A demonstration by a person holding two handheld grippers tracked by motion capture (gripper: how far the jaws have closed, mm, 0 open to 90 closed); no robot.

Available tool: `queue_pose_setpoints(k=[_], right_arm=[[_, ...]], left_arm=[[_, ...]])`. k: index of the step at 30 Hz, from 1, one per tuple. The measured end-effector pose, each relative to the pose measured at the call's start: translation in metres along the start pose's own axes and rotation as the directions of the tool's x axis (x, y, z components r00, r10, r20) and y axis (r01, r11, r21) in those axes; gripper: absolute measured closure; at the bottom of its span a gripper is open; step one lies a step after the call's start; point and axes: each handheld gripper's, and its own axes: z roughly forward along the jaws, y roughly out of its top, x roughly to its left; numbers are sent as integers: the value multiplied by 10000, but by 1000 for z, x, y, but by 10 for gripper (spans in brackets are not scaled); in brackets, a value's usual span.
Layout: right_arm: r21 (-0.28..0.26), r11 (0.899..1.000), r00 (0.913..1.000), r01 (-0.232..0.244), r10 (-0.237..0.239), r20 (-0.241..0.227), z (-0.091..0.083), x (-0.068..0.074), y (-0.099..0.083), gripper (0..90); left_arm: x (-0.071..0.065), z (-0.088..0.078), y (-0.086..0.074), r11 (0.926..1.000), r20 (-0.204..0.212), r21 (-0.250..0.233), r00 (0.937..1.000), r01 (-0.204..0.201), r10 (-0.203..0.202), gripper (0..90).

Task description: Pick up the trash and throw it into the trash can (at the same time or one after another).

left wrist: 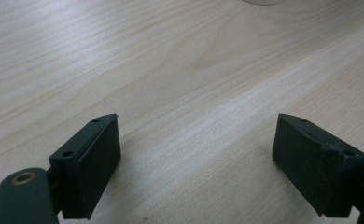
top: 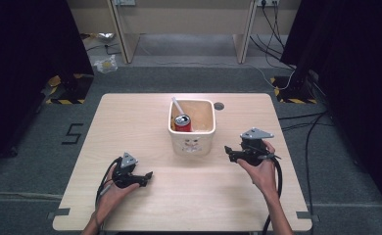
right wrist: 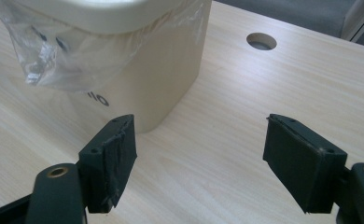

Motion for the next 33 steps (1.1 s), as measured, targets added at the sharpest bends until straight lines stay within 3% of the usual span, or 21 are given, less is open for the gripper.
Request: queue_pose_setpoints(k=[4, 19, 33], right_arm=[[64, 10000, 9997, 60, -61, 230, 0, 3, -7, 255], [140, 9999, 10000, -21, 21, 21, 6, 9, -33, 255], [879, 9958, 9994, -244, 266, -242, 19, 12, -63, 246]], left_arm=[[0, 0, 0, 10000, 1, -17, 10000, 4, -4, 145], [0, 0, 0, 10000, 6, -1, 10000, 4, -4, 146], [0, 0, 0, 10000, 8, -1, 10000, 8, -8, 146]])
